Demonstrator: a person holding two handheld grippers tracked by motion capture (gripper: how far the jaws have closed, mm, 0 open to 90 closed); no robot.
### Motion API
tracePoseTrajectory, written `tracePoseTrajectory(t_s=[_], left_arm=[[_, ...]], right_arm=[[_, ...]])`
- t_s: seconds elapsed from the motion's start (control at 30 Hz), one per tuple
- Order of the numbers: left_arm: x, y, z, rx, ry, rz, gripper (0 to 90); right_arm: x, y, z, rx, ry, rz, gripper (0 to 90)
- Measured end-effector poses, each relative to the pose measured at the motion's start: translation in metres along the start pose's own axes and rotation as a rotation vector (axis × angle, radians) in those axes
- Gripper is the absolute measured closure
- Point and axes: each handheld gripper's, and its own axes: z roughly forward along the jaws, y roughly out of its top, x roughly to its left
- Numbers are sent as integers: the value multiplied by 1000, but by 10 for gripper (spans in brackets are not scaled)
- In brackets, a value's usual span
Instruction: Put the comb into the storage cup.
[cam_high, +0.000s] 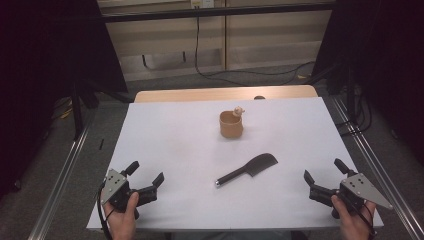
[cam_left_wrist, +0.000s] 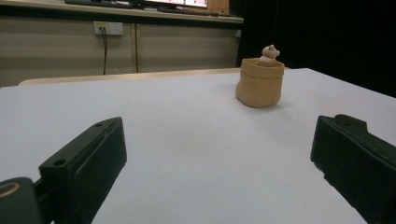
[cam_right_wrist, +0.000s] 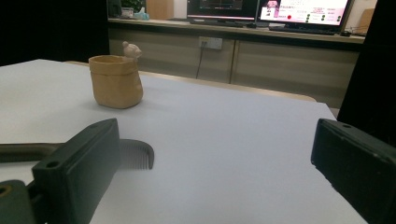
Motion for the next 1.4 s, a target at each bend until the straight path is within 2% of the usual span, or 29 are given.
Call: tracePoseTrajectory(t_s=[0.13,0.23,0.3,0.37,0.4,0.53,0.7,0.73,0.83,1.03,1.13,1.23,1.27,1.33,1.4], left_arm=[[1,1,1,12,-50,-5,48],[1,2,1,9,-54,-12,44],[2,2,2,20,-74,-27,44],[2,2,3,45,-91,-8,49],[2,3,4,62,-112,3,49],[2,5,7,100,-189,-13,54],[0,5,10,130,-232,-18,52],[-1,6,11,141,-264,-18,53],[-2,7,12,139,-272,-11,53],[-7,9,19,164,-325,8,42],[-11,9,26,174,-342,48,42],[-15,11,31,183,-346,50,43],[-17,11,32,185,-342,35,43],[-17,13,33,194,-377,24,43],[-20,16,36,208,-378,27,44]], right_arm=[[0,0,0,1,8,5,11],[1,-1,0,5,11,7,11],[1,-1,0,6,18,9,11],[1,-1,1,6,19,12,11],[1,-1,1,4,23,11,11],[2,-1,3,10,36,11,11],[3,-1,5,14,45,6,11],[4,-2,6,20,51,13,11],[5,-2,6,22,52,11,11],[5,-1,5,14,50,2,11],[6,0,4,9,54,-3,10],[6,0,5,10,54,-4,9],[6,0,5,10,55,-5,9],[6,0,5,10,54,-5,9],[6,0,5,9,53,-4,9]])
